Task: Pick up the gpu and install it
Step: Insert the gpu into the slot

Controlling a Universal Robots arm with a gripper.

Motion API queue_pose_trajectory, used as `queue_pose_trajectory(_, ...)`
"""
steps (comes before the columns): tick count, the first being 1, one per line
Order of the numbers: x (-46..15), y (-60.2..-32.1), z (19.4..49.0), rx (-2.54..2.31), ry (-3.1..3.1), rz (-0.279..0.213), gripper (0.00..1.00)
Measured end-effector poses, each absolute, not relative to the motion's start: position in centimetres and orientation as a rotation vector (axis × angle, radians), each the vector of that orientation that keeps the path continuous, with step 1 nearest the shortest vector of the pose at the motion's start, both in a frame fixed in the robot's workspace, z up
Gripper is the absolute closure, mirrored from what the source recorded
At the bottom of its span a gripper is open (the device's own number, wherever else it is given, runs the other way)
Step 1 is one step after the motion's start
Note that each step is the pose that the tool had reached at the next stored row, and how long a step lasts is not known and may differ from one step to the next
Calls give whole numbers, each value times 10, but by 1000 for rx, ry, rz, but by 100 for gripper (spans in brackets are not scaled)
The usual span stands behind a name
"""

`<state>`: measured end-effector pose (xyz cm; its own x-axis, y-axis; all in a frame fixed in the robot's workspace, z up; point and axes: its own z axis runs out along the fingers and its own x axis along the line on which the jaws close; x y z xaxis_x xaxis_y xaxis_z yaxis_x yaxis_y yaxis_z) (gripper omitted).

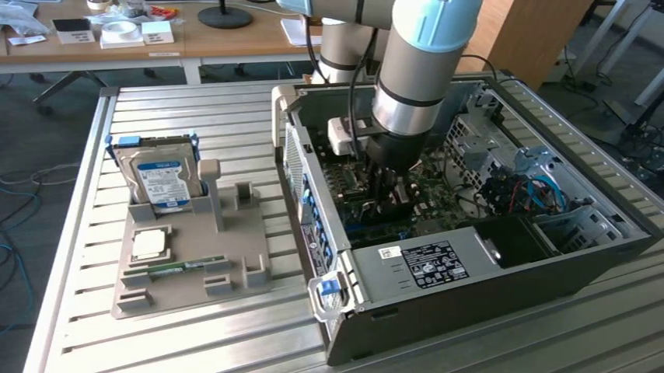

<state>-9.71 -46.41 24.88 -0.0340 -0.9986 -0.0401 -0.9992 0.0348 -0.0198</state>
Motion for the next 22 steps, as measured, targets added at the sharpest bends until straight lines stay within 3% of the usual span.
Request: queue_pose_trajectory(22, -97, -464, 298, -2152, 2227, 19, 60)
